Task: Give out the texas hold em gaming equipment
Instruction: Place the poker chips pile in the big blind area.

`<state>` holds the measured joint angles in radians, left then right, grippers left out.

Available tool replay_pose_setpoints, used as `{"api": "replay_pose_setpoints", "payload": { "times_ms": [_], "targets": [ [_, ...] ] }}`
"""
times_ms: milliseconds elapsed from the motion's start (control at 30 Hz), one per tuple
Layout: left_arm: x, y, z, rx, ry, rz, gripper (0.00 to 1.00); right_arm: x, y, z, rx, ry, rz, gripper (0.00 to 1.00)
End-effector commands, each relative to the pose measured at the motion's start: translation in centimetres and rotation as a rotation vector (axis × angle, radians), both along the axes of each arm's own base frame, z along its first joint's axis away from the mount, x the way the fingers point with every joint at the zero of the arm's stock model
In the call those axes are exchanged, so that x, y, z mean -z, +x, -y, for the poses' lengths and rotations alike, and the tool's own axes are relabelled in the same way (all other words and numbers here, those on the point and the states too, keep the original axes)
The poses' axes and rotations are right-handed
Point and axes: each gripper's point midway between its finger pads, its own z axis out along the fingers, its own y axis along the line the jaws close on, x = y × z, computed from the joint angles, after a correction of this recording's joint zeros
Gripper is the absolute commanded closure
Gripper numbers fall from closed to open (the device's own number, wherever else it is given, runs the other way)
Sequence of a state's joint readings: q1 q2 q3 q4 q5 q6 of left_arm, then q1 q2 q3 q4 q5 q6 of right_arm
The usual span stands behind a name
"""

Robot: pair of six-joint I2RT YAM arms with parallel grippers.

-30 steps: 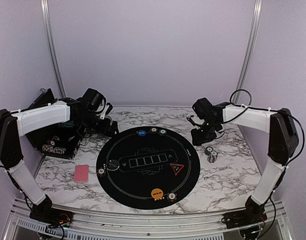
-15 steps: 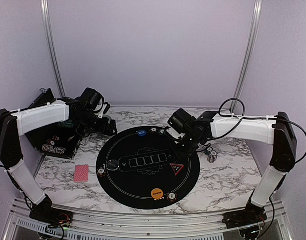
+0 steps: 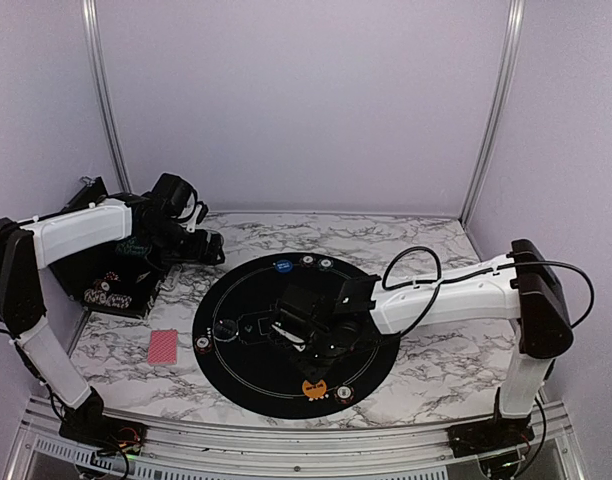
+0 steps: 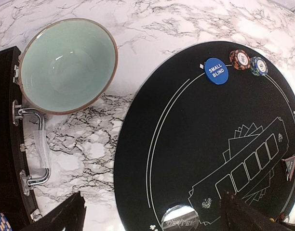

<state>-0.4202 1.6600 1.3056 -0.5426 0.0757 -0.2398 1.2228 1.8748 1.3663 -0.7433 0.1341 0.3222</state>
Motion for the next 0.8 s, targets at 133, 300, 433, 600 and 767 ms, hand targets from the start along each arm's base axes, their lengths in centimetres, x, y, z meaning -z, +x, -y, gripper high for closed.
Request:
{"api": "replay_pose_setpoints", "payload": {
  "times_ms": [133,300,433,600,767],
  "targets": [
    [0.5,0.1,-0.2,-0.008,-0.008,-0.009,0.01,-0.3,-3.2,-3.9,-0.033,0.068,0.003,0.76],
    [0.6,0.1,-0.3,-0.008,-0.006,-0.01,0.01,0.5,-5.0,-4.1,-0.051,0.062,-0.013,0.76],
    [0.5,0.2,-0.3,-0.011,-0.003,-0.006,0.01,1.4,-5.8,-3.9,-0.058,0.051,-0.021,0.76],
    [0.6,0.1,-0.4,-0.013,0.001,-0.007,0.01,2.2,-6.5,-3.8,-0.064,0.049,-0.035,0.76],
    [0.5,0.2,-0.4,-0.013,-0.001,-0.007,0.01,3.2,-6.9,-3.7,-0.07,0.036,-0.043,0.76]
  ]
}}
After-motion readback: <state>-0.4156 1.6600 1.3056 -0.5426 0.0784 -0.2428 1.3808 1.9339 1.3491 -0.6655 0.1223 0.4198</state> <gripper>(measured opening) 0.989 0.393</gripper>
